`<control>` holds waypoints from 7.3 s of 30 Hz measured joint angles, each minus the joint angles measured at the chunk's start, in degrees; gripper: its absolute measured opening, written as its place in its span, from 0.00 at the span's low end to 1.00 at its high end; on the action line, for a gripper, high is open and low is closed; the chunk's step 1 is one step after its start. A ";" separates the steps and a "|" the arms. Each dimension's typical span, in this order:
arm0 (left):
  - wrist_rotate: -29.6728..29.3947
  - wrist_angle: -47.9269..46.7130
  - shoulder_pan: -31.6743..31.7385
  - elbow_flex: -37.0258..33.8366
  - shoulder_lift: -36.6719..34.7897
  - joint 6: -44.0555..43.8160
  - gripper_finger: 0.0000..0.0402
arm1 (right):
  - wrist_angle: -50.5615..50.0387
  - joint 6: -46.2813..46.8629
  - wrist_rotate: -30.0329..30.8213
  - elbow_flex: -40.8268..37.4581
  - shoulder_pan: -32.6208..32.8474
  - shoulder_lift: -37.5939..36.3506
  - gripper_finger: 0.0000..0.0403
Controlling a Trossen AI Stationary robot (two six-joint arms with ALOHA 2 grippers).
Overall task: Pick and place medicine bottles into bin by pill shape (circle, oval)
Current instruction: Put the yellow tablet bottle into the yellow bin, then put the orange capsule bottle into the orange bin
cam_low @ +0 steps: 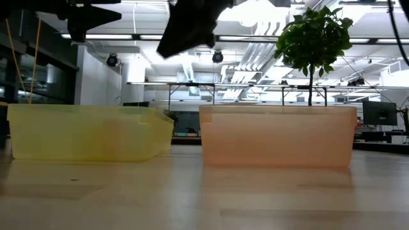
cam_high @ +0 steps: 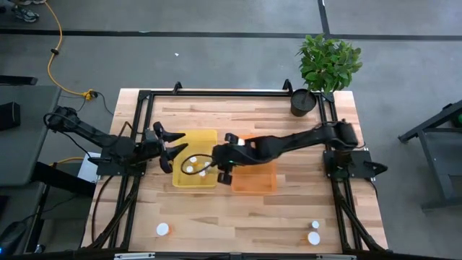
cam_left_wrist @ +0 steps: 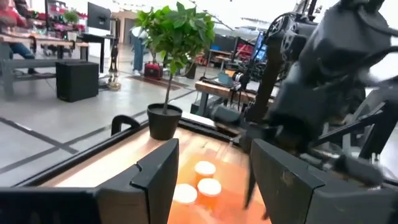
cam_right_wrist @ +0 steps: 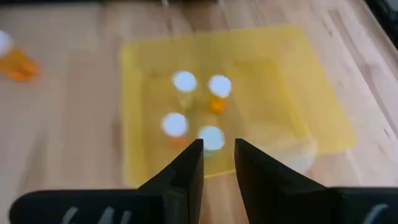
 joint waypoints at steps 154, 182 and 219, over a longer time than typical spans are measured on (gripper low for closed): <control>29.54 -64.68 -39.26 45.33 64.34 -32.82 0.48 | 53.89 -5.04 21.23 -61.81 19.56 -42.04 0.21; 23.25 -40.25 2.10 47.32 55.13 19.99 0.49 | 56.50 -5.48 21.21 -61.72 19.56 -42.04 0.21; 35.64 -44.15 21.14 60.17 77.11 22.70 0.51 | 60.09 -8.30 20.79 -61.74 19.58 -42.04 0.21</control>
